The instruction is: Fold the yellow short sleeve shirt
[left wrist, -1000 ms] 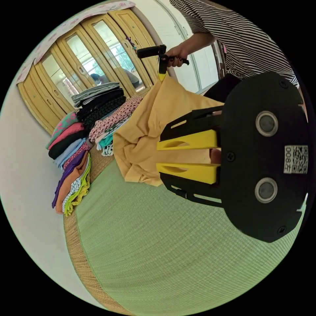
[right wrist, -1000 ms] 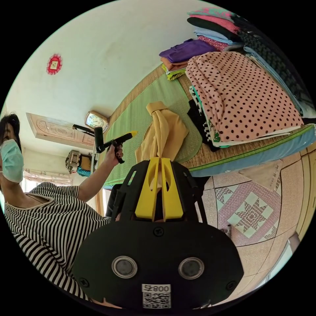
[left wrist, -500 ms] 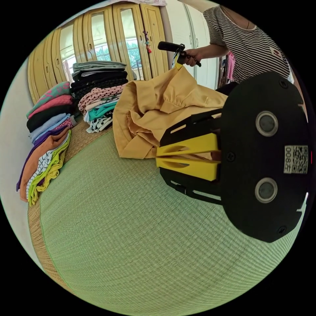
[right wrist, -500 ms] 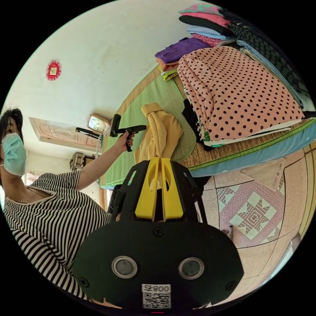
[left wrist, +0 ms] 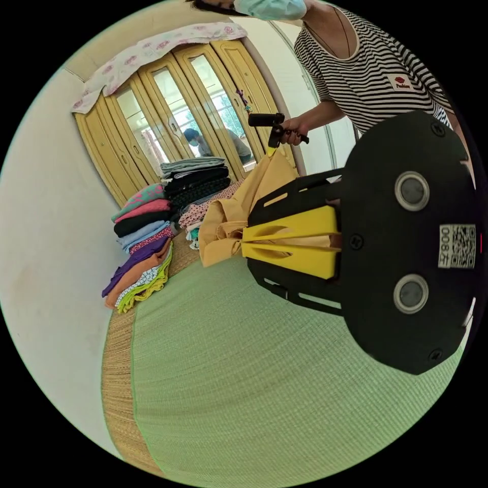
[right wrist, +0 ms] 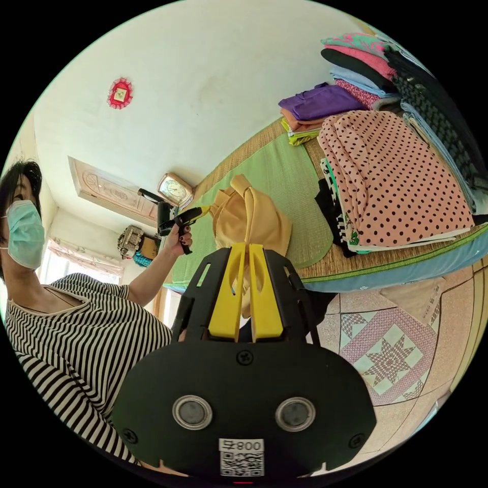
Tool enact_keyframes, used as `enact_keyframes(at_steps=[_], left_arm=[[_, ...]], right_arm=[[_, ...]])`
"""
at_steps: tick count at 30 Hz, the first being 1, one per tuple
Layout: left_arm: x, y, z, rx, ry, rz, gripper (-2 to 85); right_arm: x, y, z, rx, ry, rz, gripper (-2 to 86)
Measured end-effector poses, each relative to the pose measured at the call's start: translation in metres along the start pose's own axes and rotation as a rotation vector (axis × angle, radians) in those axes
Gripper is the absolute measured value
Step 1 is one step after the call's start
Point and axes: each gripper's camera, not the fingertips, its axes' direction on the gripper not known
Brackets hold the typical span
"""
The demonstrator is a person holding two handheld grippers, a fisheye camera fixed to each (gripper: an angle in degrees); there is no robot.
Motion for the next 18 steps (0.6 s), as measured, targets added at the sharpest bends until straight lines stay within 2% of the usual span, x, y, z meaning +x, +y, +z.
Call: enact_keyframes(at_steps=[18], left_arm=[[0.306, 0.193, -0.292, 0.530, -0.263, 0.195, 0.0]], right_arm=[[-0.158, 0.061, -0.035, 0.114, -0.086, -0.470, 0.5]])
